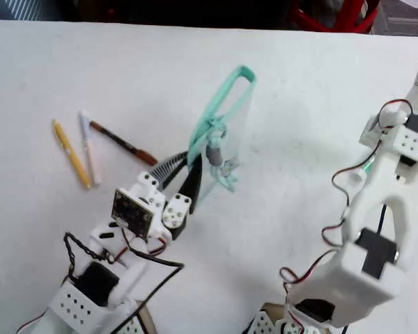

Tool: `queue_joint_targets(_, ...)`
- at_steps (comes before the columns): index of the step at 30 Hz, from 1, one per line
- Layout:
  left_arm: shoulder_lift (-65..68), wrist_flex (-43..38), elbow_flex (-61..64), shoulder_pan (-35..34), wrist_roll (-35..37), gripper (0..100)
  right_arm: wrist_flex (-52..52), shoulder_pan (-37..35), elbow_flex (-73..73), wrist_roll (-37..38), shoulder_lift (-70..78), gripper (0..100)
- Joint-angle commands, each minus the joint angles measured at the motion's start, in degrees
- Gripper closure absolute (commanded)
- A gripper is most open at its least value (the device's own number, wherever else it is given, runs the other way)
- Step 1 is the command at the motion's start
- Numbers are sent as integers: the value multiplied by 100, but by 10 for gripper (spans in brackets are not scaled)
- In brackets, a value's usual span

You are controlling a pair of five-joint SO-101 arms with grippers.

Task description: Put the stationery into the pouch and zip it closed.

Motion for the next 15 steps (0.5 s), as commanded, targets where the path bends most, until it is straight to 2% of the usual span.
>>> queue_joint_targets(1, 31, 26, 70, -22, -44, 977, 356, 57, -1099, -158, 866, 819)
queue_joint_targets(7, 31, 26, 79, -22, -44, 977, 356, 303, -2479, -158, 2378, 820)
queue_joint_targets(15, 31, 26, 79, -13, -44, 977, 532, 268, -4211, -158, 3864, 820)
